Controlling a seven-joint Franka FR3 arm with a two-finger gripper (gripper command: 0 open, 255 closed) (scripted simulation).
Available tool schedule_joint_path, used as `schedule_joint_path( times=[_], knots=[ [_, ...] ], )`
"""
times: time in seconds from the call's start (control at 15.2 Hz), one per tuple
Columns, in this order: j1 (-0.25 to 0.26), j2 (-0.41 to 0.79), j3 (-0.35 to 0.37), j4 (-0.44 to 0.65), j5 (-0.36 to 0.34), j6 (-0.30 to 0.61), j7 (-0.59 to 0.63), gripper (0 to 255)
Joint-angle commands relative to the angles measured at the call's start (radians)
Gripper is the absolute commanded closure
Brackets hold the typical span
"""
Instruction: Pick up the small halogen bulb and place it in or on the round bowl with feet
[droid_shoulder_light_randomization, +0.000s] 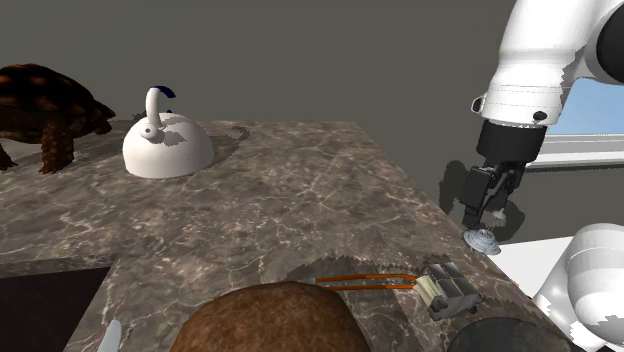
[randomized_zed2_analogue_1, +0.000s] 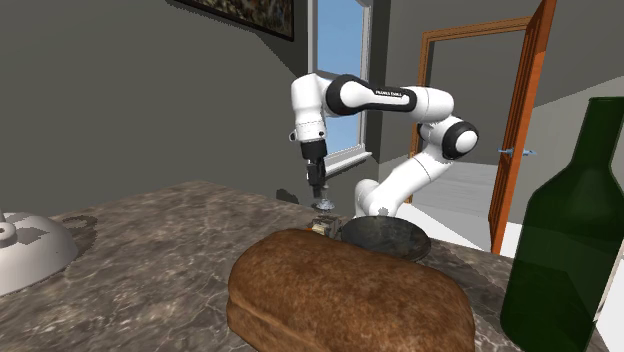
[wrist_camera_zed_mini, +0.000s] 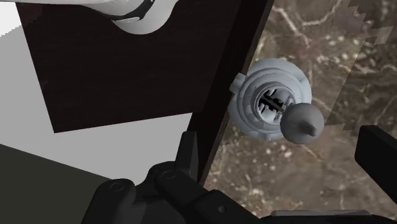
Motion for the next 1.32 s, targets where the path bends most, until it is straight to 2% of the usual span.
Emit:
schedule_joint_path(
  times=[0.0, 0.4, 0.86, 0.92, 1.25],
  knots=[
    [0.006, -0.012, 0.013, -0.02, 0.015, 0.011, 0.01, 0],
    [0.016, -0.046, 0.033, -0.108, 0.035, 0.064, 0.007, 0],
    [0.016, -0.046, 0.033, -0.107, 0.035, 0.064, 0.007, 0],
    [0.016, -0.046, 0.033, -0.107, 0.035, 0.064, 0.007, 255],
    [0.016, -0.046, 0.033, -0.107, 0.035, 0.064, 0.007, 255]
  ],
)
